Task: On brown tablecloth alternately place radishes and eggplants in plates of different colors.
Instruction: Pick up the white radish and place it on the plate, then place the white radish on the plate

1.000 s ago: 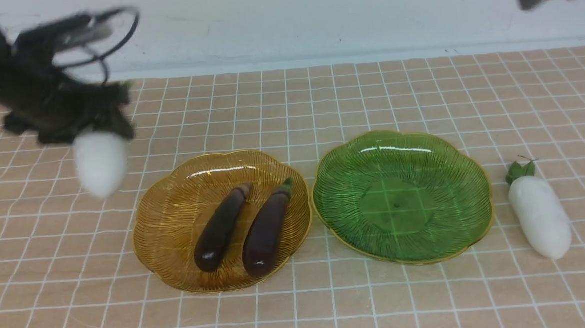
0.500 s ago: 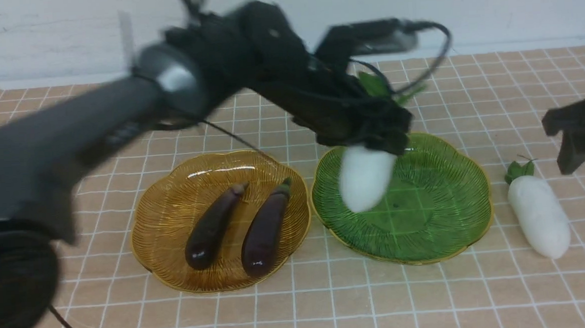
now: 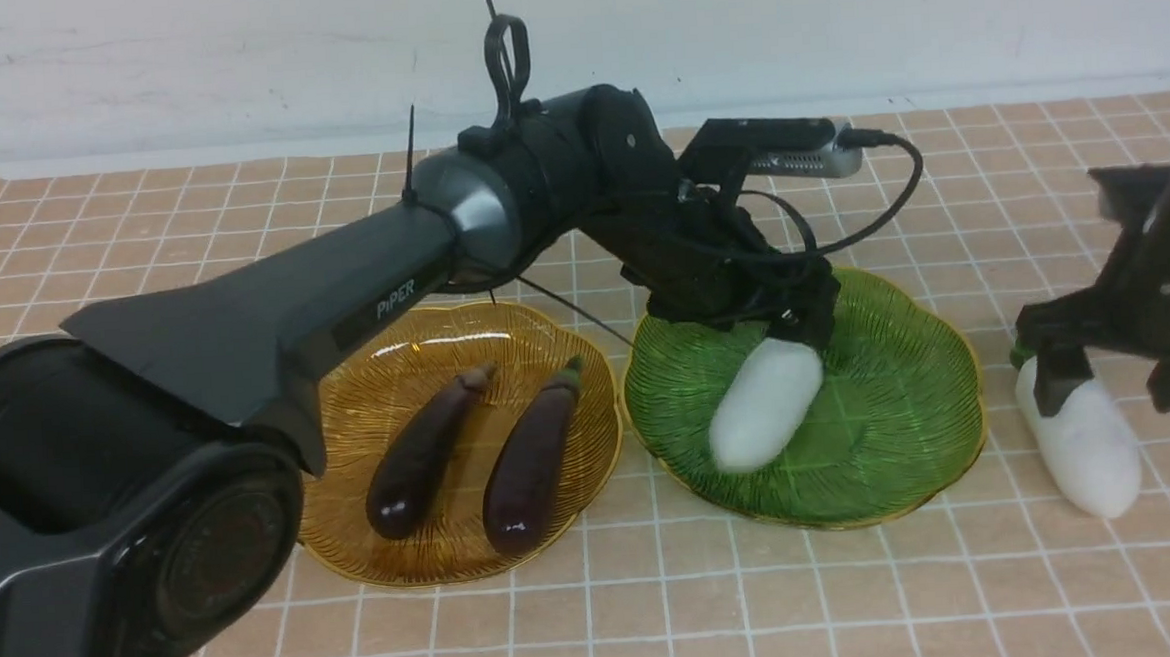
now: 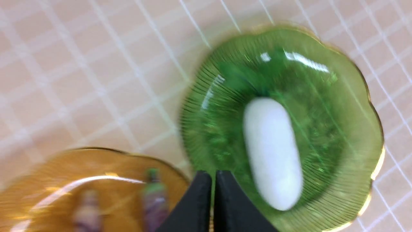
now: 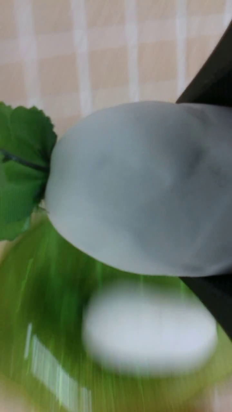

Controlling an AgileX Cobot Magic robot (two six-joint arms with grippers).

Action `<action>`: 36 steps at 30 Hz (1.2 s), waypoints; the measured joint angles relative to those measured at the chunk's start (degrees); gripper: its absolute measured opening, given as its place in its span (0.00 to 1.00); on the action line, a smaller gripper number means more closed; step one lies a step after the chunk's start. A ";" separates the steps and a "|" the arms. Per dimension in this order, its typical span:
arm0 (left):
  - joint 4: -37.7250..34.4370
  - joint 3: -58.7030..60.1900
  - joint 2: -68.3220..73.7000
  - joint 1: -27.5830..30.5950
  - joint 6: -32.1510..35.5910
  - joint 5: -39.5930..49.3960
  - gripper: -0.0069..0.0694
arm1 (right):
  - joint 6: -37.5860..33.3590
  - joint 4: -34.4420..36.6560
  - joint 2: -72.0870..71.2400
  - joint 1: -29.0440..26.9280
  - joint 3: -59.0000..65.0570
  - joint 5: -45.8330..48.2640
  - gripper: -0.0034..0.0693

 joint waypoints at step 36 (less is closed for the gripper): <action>6.30 78.62 -73.20 4.99 -0.79 -14.57 0.09 | -11.66 3.51 -11.79 4.23 -0.22 3.67 0.64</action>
